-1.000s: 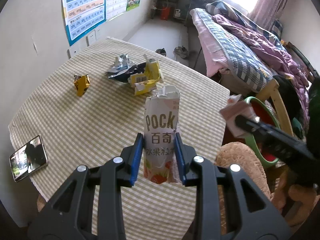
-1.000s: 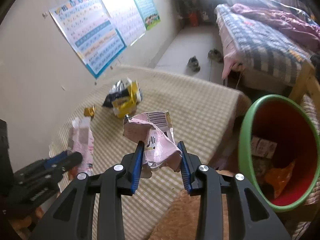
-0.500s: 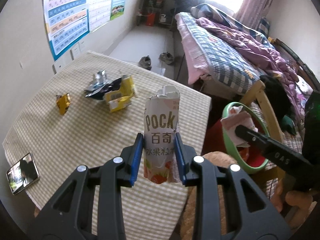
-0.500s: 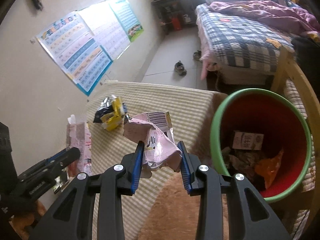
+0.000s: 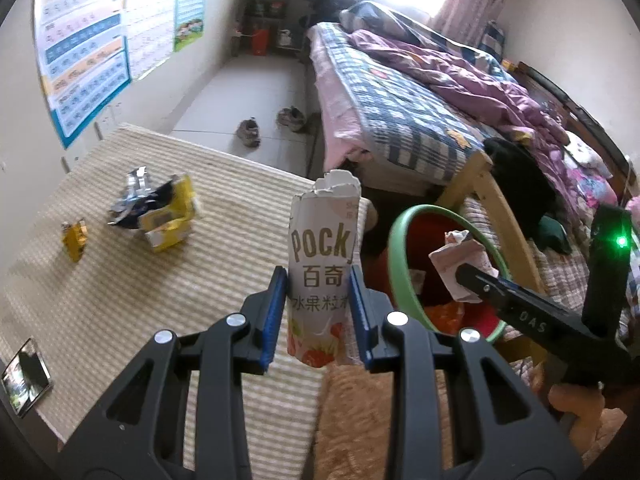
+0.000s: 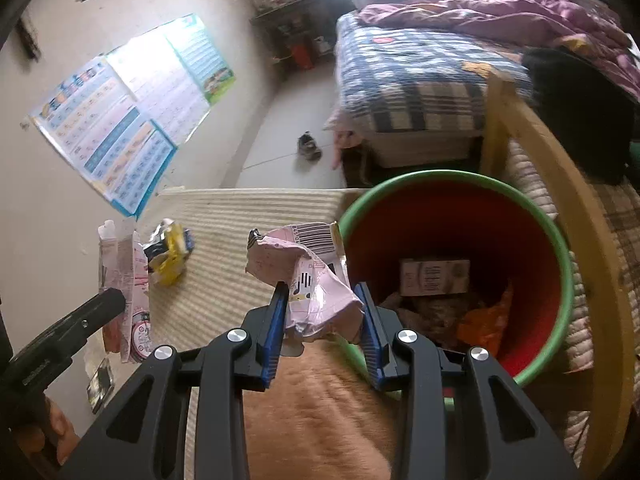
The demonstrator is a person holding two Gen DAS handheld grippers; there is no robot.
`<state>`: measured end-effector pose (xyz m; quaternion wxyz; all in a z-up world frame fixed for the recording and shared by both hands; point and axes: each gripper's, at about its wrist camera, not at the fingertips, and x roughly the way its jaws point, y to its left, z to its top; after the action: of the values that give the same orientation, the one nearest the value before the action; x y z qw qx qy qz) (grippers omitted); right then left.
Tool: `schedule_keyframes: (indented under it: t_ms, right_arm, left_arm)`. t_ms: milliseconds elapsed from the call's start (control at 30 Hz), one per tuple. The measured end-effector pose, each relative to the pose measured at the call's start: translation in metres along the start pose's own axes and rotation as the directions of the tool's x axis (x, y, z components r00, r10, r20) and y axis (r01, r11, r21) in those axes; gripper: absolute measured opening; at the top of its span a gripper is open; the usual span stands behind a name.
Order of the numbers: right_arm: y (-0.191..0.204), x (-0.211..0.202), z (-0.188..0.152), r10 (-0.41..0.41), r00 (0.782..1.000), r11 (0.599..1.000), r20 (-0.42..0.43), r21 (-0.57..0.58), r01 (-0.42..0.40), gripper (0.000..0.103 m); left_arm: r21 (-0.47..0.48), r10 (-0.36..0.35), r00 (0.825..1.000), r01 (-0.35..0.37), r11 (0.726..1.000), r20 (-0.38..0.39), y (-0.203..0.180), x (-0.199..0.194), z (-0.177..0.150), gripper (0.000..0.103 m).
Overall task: Collect trash
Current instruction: 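Carry the Pocky wrapper and pink paper over the red bucket with both tools, then open both tools to drop the wrappers into the red bucket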
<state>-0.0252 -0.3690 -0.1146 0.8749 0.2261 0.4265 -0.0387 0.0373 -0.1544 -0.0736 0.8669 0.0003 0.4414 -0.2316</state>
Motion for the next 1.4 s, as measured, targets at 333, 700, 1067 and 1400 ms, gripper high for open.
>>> schedule_keyframes:
  t_ms: [333, 700, 1067, 1400]
  right_arm:
    - [-0.046, -0.01, 0.0, -0.059, 0.998, 0.994, 0.01, 0.097, 0.057, 0.033]
    - [-0.082, -0.019, 0.0, -0.103, 0.994, 0.979, 0.024, 0.178, 0.097, 0.033]
    - [-0.11, -0.028, -0.004, -0.15, 0.988, 0.962, 0.027, 0.235, 0.14, 0.033]
    - [-0.113, -0.028, -0.003, -0.156, 0.987, 0.96, 0.03, 0.24, 0.145, 0.034]
  left_arm:
    - [0.056, -0.088, 0.994, 0.092, 0.994, -0.064, -0.048, 0.032, 0.001, 0.029]
    - [0.122, -0.158, 0.98, 0.172, 0.978, -0.117, -0.094, 0.055, 0.005, 0.029]
    - [0.21, -0.192, 0.966, 0.226, 0.951, -0.172, -0.141, 0.072, -0.002, 0.029]
    - [0.225, -0.172, 0.968, 0.211, 0.951, -0.182, -0.149, 0.085, 0.004, 0.029]
